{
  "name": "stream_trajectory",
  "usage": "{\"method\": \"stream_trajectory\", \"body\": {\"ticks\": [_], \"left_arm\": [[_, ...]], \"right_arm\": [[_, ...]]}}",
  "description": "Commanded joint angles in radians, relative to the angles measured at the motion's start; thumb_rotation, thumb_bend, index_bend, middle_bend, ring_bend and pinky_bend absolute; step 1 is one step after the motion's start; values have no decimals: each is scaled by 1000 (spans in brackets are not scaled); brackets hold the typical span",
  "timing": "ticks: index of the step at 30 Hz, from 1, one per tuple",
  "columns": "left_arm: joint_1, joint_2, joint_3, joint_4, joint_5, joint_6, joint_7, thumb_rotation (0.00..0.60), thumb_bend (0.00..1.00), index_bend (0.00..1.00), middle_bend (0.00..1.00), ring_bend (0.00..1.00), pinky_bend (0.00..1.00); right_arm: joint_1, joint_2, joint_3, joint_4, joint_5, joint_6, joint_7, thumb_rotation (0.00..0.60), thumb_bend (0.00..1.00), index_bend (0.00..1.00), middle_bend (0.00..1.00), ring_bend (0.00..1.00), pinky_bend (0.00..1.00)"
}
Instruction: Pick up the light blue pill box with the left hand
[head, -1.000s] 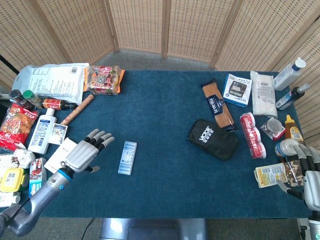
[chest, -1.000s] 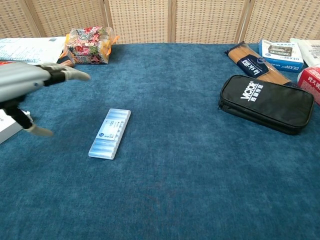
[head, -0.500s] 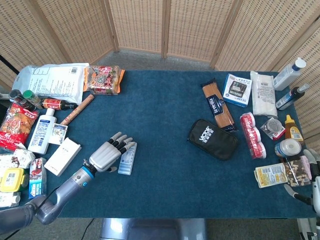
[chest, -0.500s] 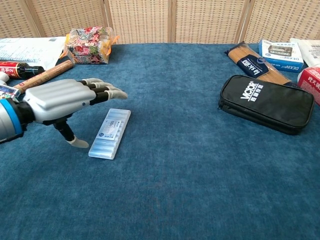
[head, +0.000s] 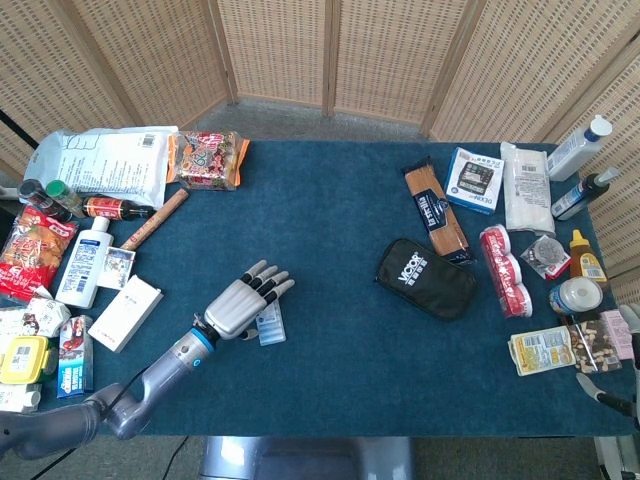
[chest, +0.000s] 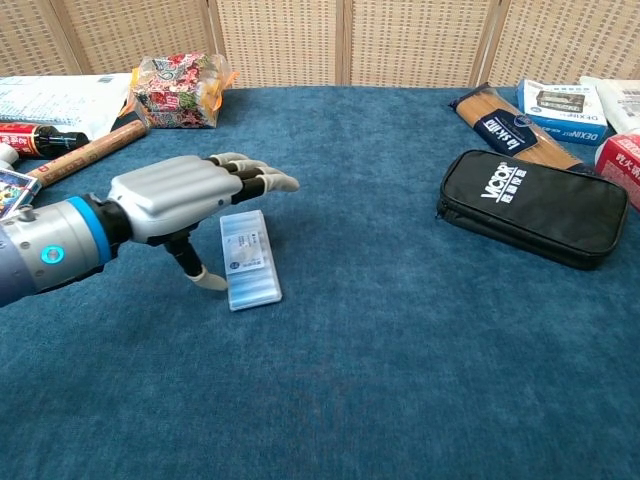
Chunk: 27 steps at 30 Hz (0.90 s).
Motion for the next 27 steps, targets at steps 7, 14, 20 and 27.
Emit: {"method": "stream_trajectory", "body": {"ticks": [7,14,20,27], "left_arm": [[-53,-48,-49,26,-71,-55,-50,600,134,0,0,0,0],[-104,-24,-67,13,-124,-152,-119,600,133,0,9,0,0],[-139,-20,-68,12,-158,-209,-130,600,134,0,102,0,0],[-153,-15,-63,4,-188,-221,-111,600,134,0,288,0,0]], "right_arm": [[-21,2,-1,3,1,16,14,600,116,0,12,0,0],[-30,-1,0,4,6,18,19,600,113,0,12,0,0],[-40,5,4,-2,10,27,21,600,114,0,12,0,0],[-47,9,6,-9,6,32,24,600,114,0,12,0,0]]}}
